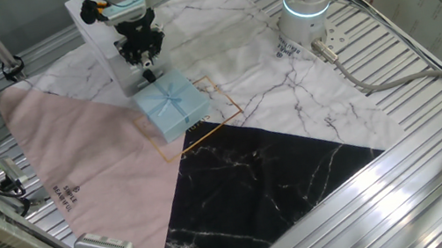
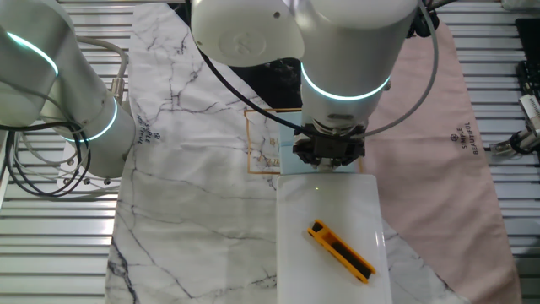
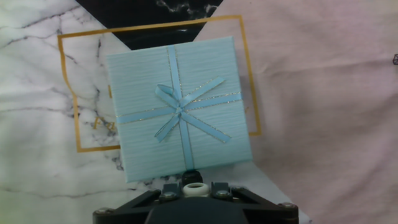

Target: Grasp the handle and open the drawer

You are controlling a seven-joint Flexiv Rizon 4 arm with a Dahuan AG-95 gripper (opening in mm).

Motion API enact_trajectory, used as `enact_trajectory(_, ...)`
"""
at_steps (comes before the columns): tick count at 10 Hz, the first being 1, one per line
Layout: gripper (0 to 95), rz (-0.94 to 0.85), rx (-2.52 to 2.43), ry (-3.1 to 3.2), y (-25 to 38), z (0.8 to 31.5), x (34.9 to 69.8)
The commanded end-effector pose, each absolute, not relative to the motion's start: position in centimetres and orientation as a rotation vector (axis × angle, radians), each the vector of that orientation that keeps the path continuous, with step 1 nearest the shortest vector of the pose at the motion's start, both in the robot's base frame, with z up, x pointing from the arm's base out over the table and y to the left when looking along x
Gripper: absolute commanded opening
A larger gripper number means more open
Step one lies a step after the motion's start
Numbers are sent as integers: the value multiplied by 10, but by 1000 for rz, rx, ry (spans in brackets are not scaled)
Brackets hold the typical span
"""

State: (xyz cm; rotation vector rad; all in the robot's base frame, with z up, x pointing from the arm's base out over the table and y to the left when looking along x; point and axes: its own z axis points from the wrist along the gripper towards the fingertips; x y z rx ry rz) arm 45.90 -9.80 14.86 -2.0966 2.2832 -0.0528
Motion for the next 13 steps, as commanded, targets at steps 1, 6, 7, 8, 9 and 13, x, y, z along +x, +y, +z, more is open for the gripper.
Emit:
enact_trajectory(1, 0, -61, -2103, 2288, -98, 149, 459)
enact_trajectory(6, 0, -66, -2103, 2287, -98, 149, 459)
enact_trajectory(7, 0, -65, -2103, 2287, -98, 149, 460)
enact_trajectory(8, 0, -62, -2100, 2290, -97, 148, 460)
enact_trajectory(9, 0, -63, -2102, 2288, -97, 148, 460)
enact_trajectory(13, 0, -63, -2101, 2292, -96, 148, 460)
